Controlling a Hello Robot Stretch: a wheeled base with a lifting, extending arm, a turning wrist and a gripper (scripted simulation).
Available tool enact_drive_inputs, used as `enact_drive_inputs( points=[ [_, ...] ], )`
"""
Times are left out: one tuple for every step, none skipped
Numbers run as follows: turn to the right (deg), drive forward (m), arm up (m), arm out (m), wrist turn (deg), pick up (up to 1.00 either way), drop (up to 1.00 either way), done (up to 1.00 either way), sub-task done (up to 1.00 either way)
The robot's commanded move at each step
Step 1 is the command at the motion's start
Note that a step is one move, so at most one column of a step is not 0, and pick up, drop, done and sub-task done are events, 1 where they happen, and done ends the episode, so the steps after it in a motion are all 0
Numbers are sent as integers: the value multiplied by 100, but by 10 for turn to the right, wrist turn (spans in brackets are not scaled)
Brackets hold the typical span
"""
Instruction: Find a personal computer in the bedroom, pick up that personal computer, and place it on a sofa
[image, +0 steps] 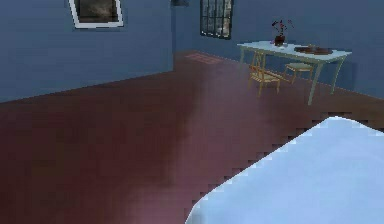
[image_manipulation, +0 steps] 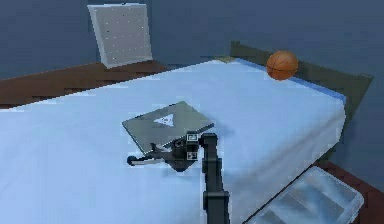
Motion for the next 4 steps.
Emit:
enact_drive_inputs(
  points=[
    [0,0,22,0,0,0,0,0,0],
    [0,0,0,0,-450,0,0,0,0],
    [0,0,0,0,-360,0,0,0,0],
    [0,0,0,-30,0,0,0,0,0]
  ],
)
